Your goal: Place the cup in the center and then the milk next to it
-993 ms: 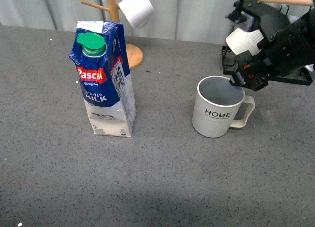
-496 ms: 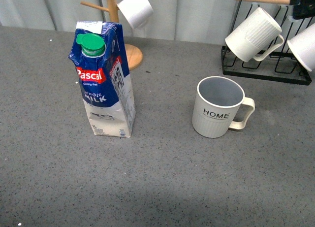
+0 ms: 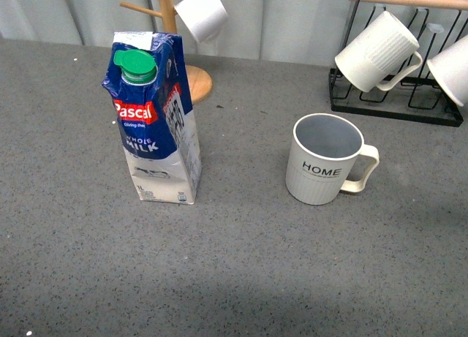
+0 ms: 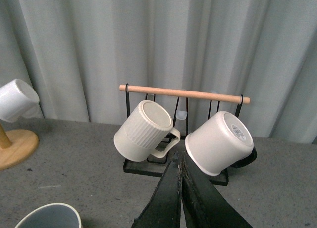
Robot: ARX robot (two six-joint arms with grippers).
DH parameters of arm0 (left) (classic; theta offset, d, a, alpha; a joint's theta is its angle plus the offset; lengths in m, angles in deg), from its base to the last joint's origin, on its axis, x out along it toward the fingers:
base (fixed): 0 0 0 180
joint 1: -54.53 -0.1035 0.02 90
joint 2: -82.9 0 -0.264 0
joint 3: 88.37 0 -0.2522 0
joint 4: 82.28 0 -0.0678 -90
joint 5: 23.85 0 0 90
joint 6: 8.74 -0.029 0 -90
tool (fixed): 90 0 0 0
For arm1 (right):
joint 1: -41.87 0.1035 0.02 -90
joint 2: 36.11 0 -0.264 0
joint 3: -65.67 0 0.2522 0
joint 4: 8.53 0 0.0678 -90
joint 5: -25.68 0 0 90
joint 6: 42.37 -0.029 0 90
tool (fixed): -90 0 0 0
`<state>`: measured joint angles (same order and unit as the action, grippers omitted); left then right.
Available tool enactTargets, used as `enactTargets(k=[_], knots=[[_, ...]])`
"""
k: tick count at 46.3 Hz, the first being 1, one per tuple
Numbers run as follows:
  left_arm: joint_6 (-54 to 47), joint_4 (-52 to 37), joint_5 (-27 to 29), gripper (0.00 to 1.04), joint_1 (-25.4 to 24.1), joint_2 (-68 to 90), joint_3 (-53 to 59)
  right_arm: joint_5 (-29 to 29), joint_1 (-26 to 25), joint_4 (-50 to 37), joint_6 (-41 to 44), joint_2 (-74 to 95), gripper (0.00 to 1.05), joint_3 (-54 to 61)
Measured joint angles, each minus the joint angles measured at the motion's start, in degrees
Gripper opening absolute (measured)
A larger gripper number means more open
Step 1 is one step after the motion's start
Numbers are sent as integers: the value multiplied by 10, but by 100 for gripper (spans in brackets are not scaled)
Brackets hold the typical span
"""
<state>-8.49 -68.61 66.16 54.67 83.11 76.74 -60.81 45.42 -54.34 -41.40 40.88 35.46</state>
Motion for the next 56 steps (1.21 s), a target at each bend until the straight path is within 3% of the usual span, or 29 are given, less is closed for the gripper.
enactTargets(k=[5, 14, 56], knots=[[0, 0, 0, 98, 0, 0, 0, -31, -22, 7, -1, -39, 1, 28], [0, 0, 0, 98, 0, 0, 0, -33, -35, -3, -2, -92, 1, 97], [0, 0, 0, 98, 0, 0, 0, -34, -35, 335, -3, -507, 1, 162]])
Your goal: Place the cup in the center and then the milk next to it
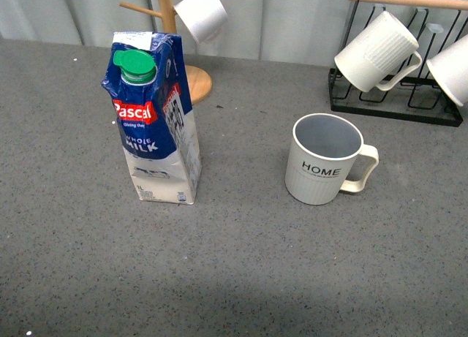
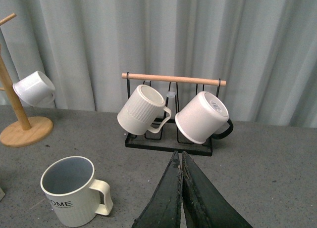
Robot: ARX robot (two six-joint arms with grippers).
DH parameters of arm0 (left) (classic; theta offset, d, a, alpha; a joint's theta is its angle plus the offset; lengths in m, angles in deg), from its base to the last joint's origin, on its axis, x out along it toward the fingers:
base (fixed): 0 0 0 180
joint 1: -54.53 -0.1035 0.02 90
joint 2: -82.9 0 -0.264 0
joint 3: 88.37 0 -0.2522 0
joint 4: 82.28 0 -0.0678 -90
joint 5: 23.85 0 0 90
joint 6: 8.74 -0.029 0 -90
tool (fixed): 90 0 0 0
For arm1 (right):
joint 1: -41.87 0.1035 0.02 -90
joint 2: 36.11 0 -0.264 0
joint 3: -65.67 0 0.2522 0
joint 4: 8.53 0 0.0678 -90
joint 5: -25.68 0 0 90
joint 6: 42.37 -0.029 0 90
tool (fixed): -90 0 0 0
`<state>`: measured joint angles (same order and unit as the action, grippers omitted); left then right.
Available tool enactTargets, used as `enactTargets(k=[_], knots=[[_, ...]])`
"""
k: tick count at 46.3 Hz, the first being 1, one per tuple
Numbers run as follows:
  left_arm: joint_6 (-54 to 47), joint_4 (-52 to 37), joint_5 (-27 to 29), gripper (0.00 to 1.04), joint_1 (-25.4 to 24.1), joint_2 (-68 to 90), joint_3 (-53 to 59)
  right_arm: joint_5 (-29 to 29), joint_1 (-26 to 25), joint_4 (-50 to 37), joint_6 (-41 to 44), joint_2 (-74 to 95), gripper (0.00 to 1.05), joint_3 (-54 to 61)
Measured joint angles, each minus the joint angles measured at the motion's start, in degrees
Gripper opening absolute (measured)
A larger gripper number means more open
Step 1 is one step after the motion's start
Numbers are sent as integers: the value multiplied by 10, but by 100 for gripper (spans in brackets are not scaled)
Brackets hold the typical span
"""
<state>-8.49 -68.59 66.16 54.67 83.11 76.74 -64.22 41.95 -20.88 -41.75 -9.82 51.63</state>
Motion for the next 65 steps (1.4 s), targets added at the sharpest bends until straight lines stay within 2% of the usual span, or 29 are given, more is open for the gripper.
enactTargets(k=[15, 36, 41, 62, 65], knots=[[0, 0, 0, 98, 0, 0, 0, 0, 0, 94, 0, -97, 1, 0], [0, 0, 0, 98, 0, 0, 0, 0, 0, 161, 0, -165, 1, 0], [0, 0, 0, 98, 0, 0, 0, -2, 0, 257, 0, -250, 1, 0], [0, 0, 0, 98, 0, 0, 0, -2, 0, 260, 0, -260, 96, 0], [0, 0, 0, 98, 0, 0, 0, -2, 0, 260, -1, -260, 96, 0]])
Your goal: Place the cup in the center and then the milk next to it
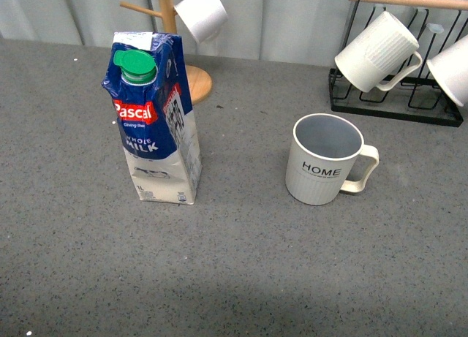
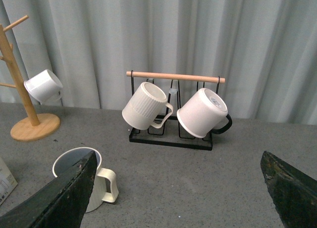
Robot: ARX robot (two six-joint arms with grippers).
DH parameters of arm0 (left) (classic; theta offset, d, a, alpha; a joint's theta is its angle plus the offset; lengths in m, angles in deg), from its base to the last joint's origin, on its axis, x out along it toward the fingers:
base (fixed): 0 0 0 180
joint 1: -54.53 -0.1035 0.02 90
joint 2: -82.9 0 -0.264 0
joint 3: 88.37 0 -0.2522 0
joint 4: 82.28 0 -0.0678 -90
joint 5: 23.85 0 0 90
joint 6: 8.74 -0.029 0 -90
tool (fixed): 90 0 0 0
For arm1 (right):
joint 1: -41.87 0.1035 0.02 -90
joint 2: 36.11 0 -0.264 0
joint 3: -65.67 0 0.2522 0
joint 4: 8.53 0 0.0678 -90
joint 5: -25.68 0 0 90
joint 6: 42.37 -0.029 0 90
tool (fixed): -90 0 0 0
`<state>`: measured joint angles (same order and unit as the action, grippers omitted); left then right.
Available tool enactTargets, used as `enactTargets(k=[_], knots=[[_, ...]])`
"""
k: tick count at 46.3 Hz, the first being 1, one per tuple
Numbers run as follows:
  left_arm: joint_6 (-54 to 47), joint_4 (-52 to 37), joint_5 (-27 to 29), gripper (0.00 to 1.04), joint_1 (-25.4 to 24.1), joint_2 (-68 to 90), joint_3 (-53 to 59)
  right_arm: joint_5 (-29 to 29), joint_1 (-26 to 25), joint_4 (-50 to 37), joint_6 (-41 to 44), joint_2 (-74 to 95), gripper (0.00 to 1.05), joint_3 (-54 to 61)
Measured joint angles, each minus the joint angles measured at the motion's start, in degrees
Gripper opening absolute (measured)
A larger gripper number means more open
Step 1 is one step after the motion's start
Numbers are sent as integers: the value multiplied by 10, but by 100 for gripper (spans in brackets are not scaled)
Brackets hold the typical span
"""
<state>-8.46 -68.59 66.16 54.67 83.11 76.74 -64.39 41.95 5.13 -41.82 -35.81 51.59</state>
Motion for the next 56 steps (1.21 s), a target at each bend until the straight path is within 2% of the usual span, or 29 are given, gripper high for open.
enactTargets(k=[6, 9, 10, 14, 20, 27, 32, 42, 56], knots=[[0, 1, 3, 98, 0, 1, 0, 0, 0, 0, 0, 0, 96, 0], [31, 50, 80, 98, 23, 69, -21, 0, 0, 0, 0, 0, 96, 0], [34, 47, 84, 98, 25, 94, -22, 0, 0, 0, 0, 0, 96, 0], [44, -16, 76, 98, 32, 182, -23, 0, 0, 0, 0, -1, 96, 0], [64, -161, 40, 98, 36, 362, -45, 0, 0, 0, 0, -1, 96, 0], [70, -271, 14, 98, 45, 495, -60, 0, 0, 0, 0, -1, 96, 0], [75, -363, 29, 98, 69, 627, -76, 0, 0, 0, 0, -1, 96, 0], [75, -434, 57, 98, 117, 759, -106, 0, 0, 0, 0, -1, 96, 0], [64, -477, 75, 98, 172, 837, -147, 0, 0, 0, 0, -1, 96, 0]])
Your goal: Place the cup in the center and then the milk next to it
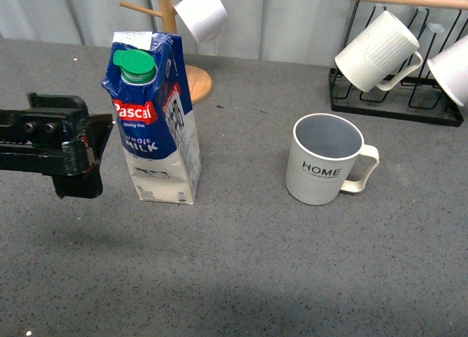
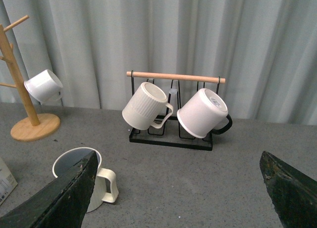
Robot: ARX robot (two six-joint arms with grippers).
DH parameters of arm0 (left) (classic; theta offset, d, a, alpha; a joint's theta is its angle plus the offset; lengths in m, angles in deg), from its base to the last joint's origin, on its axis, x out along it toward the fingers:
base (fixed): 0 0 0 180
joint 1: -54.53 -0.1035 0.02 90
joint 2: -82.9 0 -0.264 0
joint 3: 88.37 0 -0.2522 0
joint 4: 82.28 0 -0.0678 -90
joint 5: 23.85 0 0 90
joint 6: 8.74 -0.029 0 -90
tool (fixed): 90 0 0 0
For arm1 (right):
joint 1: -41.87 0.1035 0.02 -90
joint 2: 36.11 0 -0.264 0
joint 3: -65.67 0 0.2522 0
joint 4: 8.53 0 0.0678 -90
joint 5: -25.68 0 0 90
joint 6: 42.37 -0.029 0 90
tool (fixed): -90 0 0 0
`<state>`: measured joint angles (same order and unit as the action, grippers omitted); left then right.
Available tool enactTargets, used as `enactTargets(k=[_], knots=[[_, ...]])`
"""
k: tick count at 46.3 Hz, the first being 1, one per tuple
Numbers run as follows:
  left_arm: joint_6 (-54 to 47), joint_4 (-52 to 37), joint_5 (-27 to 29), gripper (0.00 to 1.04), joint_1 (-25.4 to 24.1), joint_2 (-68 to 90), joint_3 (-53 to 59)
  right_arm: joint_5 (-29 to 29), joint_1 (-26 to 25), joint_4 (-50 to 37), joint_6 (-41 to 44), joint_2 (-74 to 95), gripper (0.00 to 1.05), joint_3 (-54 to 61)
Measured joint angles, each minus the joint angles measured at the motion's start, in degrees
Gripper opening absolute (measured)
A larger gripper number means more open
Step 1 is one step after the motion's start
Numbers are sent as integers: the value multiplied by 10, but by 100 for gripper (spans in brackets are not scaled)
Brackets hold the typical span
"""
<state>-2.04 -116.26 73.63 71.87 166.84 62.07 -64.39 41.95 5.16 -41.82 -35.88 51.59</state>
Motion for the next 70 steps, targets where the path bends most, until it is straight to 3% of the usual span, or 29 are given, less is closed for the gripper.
enactTargets(k=[12, 31, 70], knots=[[-6, -2, 18, 98, 57, 23, -18, 0, 0, 0, 0, 0, 96, 0], [-6, -14, 31, 98, 87, 65, -47, 0, 0, 0, 0, 0, 96, 0], [-35, -17, 45, 98, 56, 150, -115, 0, 0, 0, 0, 0, 96, 0]])
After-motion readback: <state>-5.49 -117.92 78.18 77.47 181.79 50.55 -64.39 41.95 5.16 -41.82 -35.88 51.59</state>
